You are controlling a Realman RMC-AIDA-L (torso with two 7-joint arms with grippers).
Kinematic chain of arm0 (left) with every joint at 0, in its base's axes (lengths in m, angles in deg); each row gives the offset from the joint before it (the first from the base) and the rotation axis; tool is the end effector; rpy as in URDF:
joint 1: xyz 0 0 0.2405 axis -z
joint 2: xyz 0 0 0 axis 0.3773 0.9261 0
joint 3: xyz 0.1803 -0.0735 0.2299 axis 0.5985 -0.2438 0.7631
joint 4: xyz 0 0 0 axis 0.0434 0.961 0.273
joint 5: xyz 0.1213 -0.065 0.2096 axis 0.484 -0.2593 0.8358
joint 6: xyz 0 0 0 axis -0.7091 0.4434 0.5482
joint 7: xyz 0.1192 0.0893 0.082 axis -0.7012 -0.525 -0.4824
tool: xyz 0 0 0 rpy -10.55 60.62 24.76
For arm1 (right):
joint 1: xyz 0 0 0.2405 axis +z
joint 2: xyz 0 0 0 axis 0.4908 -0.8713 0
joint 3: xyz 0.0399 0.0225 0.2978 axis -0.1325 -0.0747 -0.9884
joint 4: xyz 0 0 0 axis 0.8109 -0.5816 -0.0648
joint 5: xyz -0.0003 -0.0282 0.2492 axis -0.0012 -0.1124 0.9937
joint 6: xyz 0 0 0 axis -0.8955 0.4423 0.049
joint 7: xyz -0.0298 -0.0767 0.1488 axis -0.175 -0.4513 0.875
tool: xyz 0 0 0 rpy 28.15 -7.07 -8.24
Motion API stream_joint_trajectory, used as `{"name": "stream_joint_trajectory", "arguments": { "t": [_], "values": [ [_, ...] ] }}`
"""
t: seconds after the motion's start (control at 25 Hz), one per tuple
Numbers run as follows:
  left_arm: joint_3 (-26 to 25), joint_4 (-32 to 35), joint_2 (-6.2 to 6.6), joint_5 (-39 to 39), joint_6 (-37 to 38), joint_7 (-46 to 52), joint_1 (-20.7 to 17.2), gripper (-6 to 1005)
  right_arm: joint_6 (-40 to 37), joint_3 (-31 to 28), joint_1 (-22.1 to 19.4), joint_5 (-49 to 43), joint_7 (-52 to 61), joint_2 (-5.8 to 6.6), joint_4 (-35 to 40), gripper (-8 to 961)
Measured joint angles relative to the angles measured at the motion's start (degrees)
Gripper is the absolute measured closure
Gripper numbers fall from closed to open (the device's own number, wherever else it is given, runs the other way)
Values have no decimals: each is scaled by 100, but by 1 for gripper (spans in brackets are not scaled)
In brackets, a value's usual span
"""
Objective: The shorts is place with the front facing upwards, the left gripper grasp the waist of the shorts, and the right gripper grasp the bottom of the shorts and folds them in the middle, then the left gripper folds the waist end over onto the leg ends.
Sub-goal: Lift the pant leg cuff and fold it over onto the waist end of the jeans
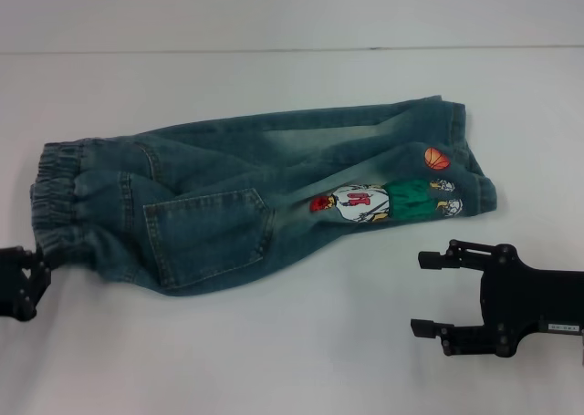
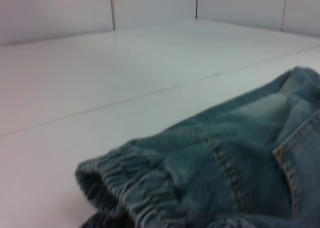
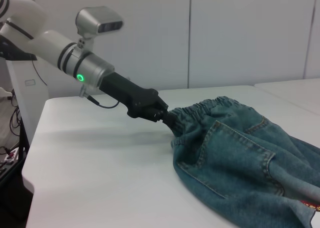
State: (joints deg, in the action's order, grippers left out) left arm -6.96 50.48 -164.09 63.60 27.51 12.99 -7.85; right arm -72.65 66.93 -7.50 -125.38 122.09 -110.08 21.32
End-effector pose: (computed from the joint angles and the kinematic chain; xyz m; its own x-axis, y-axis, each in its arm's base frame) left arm -0.4519 0.2974 -0.0109 0.8255 0.3337 0.4552 0.5591 -0.5940 -0.5785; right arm 0.3544 0.3161 -0.0599 0.8923 -0.0703 -0.4459 -0.1749 -0.9644 -0.1981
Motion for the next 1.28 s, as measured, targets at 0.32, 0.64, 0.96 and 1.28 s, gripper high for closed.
{"name": "stream_joint_trajectory", "arguments": {
  "t": [0.32, 0.64, 0.96, 1.28],
  "values": [
    [-6, 1181, -17, -435, 1286, 1425, 107, 949, 14, -199, 0, 48, 1, -24, 5, 115],
    [16, 2164, -18, -854, 1784, 2826, 495, 947, 656, -455, 220, 398, -144, -87, -399, 268],
    [344, 2426, -9, -996, 1960, 3377, 994, 946, 1861, -441, 910, 709, -812, -131, -1584, 459],
    [918, 2534, -7, -1262, 1922, 3801, 1357, 945, 2534, -420, 1399, 1276, -1456, -154, -2379, 741]
  ]
}}
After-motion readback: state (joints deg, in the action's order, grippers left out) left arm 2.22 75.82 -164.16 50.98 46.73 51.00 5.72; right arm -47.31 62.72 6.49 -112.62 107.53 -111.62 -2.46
